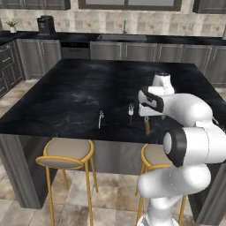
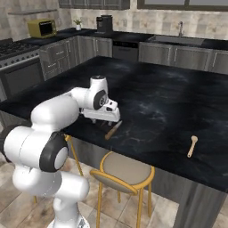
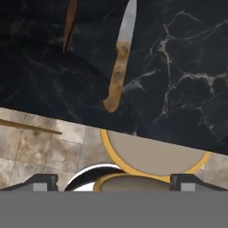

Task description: Pick up the metallic utensils from the counter and place them in the open drawer. Make sure not to pick up any wooden utensils.

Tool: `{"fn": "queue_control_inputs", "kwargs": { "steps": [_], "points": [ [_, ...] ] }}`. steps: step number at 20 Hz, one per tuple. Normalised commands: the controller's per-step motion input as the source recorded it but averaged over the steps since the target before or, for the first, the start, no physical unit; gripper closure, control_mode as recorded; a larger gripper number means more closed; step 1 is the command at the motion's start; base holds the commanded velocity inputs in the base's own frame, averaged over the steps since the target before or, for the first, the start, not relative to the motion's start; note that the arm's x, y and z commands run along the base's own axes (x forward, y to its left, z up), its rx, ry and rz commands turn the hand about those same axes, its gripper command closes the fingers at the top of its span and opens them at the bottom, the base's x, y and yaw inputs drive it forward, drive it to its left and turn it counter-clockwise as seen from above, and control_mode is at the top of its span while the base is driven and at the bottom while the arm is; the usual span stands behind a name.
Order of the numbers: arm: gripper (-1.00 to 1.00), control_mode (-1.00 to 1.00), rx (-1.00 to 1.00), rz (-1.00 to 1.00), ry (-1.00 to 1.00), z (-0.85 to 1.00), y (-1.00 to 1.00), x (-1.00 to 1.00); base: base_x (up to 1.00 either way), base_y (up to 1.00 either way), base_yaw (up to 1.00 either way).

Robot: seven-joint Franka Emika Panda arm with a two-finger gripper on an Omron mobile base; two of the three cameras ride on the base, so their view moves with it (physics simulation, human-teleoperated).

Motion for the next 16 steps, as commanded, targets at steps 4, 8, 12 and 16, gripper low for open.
{"fn": "queue_control_inputs", "kwargs": {
  "steps": [4,8,12,16],
  "points": [
    [-1.0,-1.0,0.0,0.0,0.01,-0.46,-0.08,0.32,0.0,0.0,0.0],
    [-1.0,-1.0,0.0,0.0,0.03,-0.52,0.0,0.31,0.0,0.0,0.0],
    [-1.0,-1.0,0.0,0.0,0.0,-0.35,0.0,0.44,0.0,0.0,0.0],
    [-1.0,-1.0,0.0,0.0,0.0,-0.33,0.0,0.53,0.0,0.0,0.0]
  ]
}}
